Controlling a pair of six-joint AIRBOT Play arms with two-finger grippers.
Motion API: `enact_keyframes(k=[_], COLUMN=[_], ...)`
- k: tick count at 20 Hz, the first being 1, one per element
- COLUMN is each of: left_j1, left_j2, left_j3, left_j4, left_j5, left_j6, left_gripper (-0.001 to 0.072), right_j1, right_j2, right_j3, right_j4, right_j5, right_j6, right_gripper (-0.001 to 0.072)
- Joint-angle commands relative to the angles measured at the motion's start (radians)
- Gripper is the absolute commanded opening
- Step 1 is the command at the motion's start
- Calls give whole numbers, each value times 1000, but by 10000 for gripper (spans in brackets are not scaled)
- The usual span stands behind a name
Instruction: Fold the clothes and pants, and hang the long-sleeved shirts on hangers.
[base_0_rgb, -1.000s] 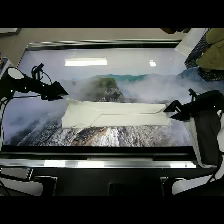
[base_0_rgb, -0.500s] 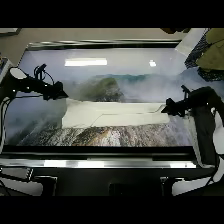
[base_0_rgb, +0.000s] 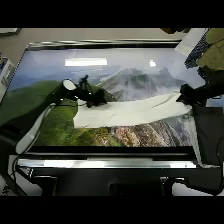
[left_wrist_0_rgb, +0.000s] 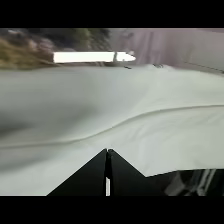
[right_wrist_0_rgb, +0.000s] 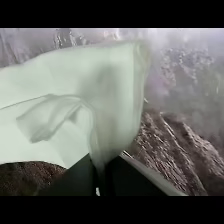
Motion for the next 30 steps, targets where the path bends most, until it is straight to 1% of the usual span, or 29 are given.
enact_keyframes(k=[1, 4, 7, 10, 13, 15, 16, 18, 20, 22, 25, 27, 28, 30], left_j1=[-176, -283, -358, -417, -432, -402, -378, -317, -241, -154, -9, 92, 141, 239], left_j2=[-104, -183, -269, -349, -369, -351, -333, -271, -173, -55, 125, 225, 266, 333], left_j3=[18, 88, 195, 301, 336, 337, 337, 337, 337, 337, 337, 337, 337, 336], left_j4=[-241, -337, -428, -431, -430, -421, -389, -251, -19, 222, 517, 636, 663, 679], left_j5=[163, 233, 271, 279, 259, 195, 148, 34, -97, -242, -454, -565, -606, -659], left_j6=[-17, -17, -24, -101, -109, -98, -92, -100, -170, -233, -241, -224, -205, -195], left_gripper=[12, 11, 11, 11, 11, 10, 10, 9, 9, 11, 12, 13, 13, 13], right_j1=[1, 1, 1, 1, 1, 1, 2, 2, 34, 128, 317, 455, 515, 629], right_j2=[58, 87, 116, 126, 126, 126, 126, 126, 126, 126, 121, 100, 84, 37], right_j3=[80, 110, 110, 110, 110, 110, 110, 110, 110, 109, 109, 109, 109, 109], right_j4=[-59, -57, -55, -53, -53, -52, -43, 24, 69, 68, 37, -1, -13, -31], right_j5=[-70, -72, -100, -114, -107, -102, -103, -97, -76, -33, 76, 154, 187, 251], right_j6=[50, 69, 70, 70, 70, 73, 82, 108, 144, 180, 276, 357, 387, 455], right_gripper=[35, 35, 35, 35, 35, 35, 35, 35, 35, 35, 35, 35, 35, 35])
